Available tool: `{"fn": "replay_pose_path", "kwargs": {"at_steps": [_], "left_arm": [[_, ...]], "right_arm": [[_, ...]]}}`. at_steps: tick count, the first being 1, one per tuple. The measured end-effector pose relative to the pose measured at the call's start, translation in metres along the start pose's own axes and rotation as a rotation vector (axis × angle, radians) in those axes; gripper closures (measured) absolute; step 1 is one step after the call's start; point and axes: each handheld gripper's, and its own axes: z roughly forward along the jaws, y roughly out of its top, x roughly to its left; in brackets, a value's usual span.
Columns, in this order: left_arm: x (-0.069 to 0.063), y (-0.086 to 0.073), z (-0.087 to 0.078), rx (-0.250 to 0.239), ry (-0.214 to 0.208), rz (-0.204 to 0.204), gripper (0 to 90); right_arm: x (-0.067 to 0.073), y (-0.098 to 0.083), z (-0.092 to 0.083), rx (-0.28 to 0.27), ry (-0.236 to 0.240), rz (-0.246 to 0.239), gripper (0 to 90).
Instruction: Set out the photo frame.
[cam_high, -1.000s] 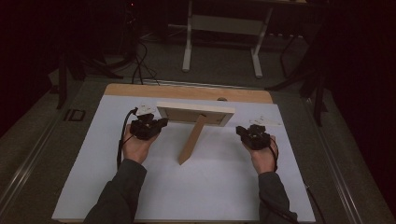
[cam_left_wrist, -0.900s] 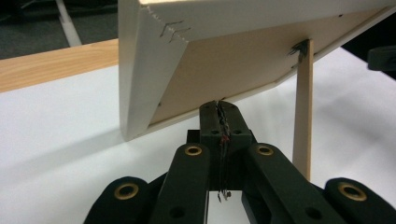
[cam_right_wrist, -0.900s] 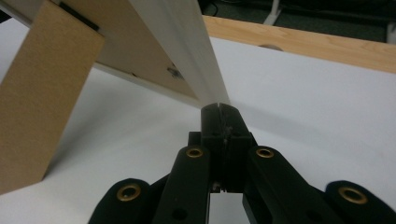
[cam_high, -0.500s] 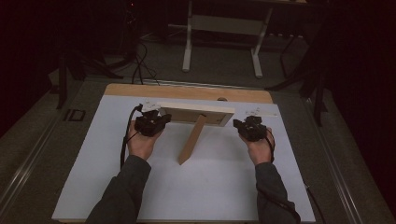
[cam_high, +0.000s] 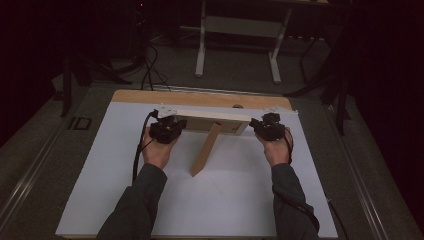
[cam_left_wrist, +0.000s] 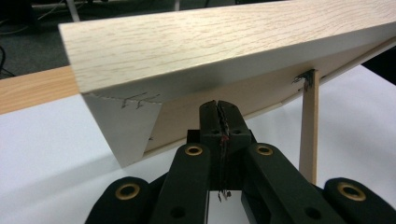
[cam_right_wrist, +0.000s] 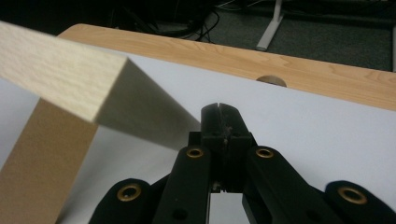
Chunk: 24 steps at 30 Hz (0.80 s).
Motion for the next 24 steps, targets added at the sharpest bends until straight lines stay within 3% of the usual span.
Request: {"fn": "replay_pose_path", "kwargs": {"at_steps": [11, 24], "left_arm": [[-0.005, 0.004, 0.007, 0.006, -0.004, 0.008, 90.0], [-0.010, 0.006, 0.010, 0.006, -0.012, 0.016, 90.0]], "right_arm": [[-0.004, 0.011, 0.001, -0.028, 0.033, 0.038, 89.9], [-0.004, 0.015, 0.005, -0.035, 0.063, 0.045, 89.9]]}}
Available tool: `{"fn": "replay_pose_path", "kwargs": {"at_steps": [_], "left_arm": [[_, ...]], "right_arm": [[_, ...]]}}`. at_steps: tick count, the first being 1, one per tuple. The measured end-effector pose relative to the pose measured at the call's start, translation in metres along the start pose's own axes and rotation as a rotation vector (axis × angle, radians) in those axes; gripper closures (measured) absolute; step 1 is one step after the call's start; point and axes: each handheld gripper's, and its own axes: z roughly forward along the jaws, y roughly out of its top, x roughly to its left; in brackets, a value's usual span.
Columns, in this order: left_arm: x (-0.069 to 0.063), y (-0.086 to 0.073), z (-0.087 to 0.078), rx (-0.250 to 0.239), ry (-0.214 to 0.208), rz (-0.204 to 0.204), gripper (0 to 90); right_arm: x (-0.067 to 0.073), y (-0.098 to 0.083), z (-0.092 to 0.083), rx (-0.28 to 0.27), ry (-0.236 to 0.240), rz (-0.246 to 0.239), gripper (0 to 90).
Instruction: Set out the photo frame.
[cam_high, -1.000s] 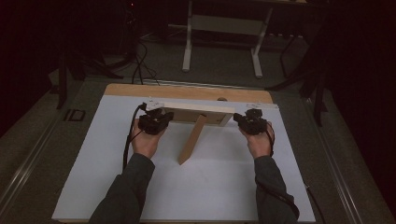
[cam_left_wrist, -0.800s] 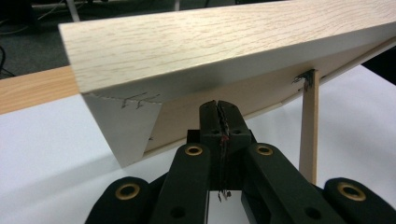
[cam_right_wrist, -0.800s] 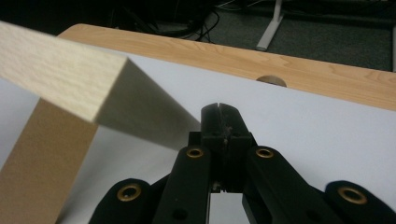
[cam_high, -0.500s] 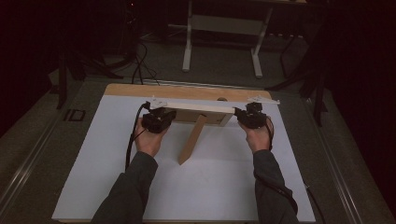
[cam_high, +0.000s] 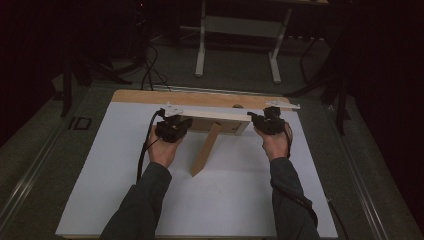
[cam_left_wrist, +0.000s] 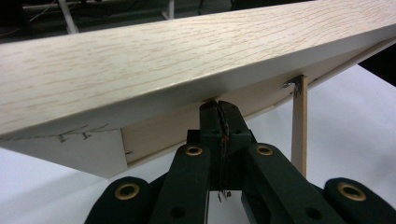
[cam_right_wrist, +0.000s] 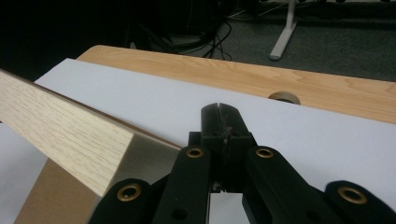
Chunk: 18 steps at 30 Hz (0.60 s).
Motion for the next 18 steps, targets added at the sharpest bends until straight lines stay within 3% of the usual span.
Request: {"fn": "replay_pose_path", "kwargs": {"at_steps": [7, 18], "left_arm": [[0.0004, 0.0002, 0.0003, 0.000, 0.000, 0.000, 90.0], [-0.0044, 0.0047, 0.0016, -0.002, -0.007, 0.010, 90.0]], "right_arm": [[-0.0009, 0.0002, 0.0008, -0.002, 0.020, 0.016, 89.9], [0.0007, -0.0005, -0.0017, 0.004, 0.038, -0.001, 89.8]]}}
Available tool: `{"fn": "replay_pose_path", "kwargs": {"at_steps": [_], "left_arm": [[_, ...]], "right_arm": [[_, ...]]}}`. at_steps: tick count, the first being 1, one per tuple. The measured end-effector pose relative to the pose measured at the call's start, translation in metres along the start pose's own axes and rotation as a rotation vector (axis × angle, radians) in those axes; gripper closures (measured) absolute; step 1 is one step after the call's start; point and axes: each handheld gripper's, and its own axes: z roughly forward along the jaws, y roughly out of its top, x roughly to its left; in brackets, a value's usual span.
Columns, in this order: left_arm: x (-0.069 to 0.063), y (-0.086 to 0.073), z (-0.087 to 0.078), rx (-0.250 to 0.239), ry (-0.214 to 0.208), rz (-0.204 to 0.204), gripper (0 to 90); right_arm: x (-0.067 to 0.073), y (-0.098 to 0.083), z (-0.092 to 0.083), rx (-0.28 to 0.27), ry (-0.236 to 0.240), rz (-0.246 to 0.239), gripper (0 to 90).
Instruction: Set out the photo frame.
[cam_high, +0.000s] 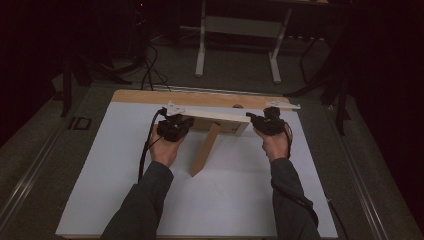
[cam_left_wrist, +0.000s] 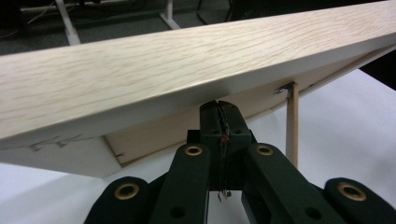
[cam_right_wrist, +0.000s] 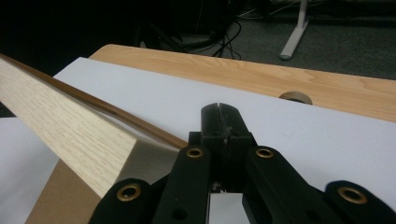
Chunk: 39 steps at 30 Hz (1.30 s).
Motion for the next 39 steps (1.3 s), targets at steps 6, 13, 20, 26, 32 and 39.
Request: {"fn": "replay_pose_path", "kwargs": {"at_steps": [6, 13, 20, 26, 32, 39], "left_arm": [[-0.003, 0.002, 0.000, -0.002, -0.001, 0.005, 90.0], [-0.007, 0.005, -0.002, -0.019, -0.010, 0.011, 90.0], [-0.010, 0.006, -0.002, -0.014, -0.009, 0.014, 90.0], [-0.013, 0.008, 0.000, -0.012, -0.012, 0.023, 90.0], [-0.014, 0.008, 0.001, -0.005, -0.011, 0.031, 90.0], [-0.021, 0.009, 0.004, -0.001, -0.018, 0.049, 90.0]], "right_arm": [[0.000, 0.000, -0.003, -0.015, 0.018, 0.004, 89.8], [0.000, 0.001, -0.006, -0.013, 0.036, -0.011, 89.8], [0.001, 0.001, -0.007, -0.012, 0.043, -0.033, 89.8], [0.004, 0.001, -0.009, -0.012, 0.056, -0.052, 89.9], [0.005, -0.001, -0.010, -0.008, 0.066, -0.064, 89.9], [0.008, -0.002, -0.011, -0.006, 0.072, -0.075, 89.9]]}}
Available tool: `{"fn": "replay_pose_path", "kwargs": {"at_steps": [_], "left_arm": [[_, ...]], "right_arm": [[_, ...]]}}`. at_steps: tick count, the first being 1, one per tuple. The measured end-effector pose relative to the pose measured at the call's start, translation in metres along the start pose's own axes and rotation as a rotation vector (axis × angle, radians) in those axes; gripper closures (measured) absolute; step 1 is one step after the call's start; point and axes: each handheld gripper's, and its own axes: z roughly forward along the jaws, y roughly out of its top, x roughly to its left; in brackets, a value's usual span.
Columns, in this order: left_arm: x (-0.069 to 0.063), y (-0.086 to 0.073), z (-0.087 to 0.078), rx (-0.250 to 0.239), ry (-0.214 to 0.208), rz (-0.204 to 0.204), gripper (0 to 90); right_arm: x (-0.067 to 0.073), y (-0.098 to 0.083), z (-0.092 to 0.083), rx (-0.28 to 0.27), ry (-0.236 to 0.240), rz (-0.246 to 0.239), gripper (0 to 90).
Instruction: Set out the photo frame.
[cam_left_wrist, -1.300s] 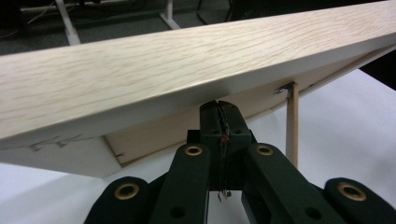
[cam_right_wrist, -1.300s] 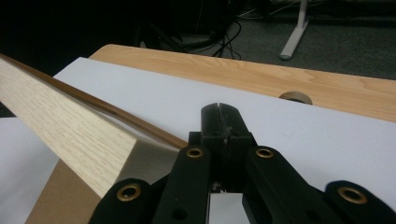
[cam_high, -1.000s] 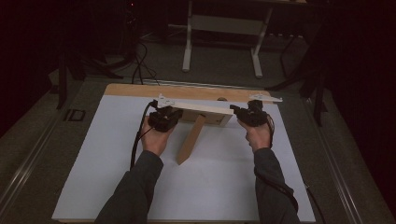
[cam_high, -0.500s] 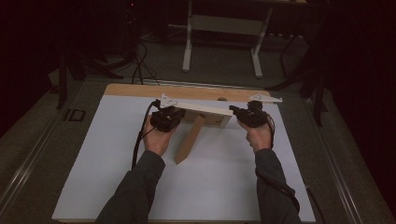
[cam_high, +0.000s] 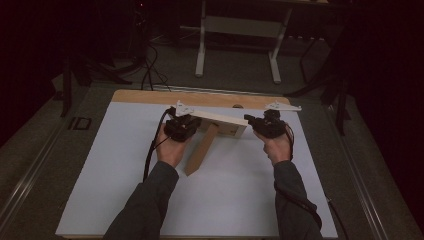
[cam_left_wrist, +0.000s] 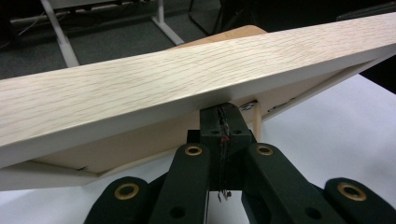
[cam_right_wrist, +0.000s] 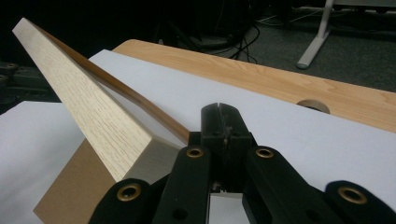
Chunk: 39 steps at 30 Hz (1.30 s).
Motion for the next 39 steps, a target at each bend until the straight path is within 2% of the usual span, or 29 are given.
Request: {"fn": "replay_pose_path", "kwargs": {"at_steps": [14, 23, 39], "left_arm": [[-0.013, 0.002, 0.005, 0.003, -0.018, 0.028, 90.0], [-0.022, 0.003, 0.008, 0.008, -0.023, 0.066, 90.0], [-0.025, 0.004, 0.010, 0.014, -0.028, 0.066, 90.0]], "right_arm": [[0.005, -0.002, -0.002, 0.006, 0.015, -0.028, 89.9], [0.008, -0.002, -0.003, 0.010, 0.023, -0.040, 89.9], [0.013, -0.002, -0.002, 0.017, 0.044, -0.054, 89.9]]}}
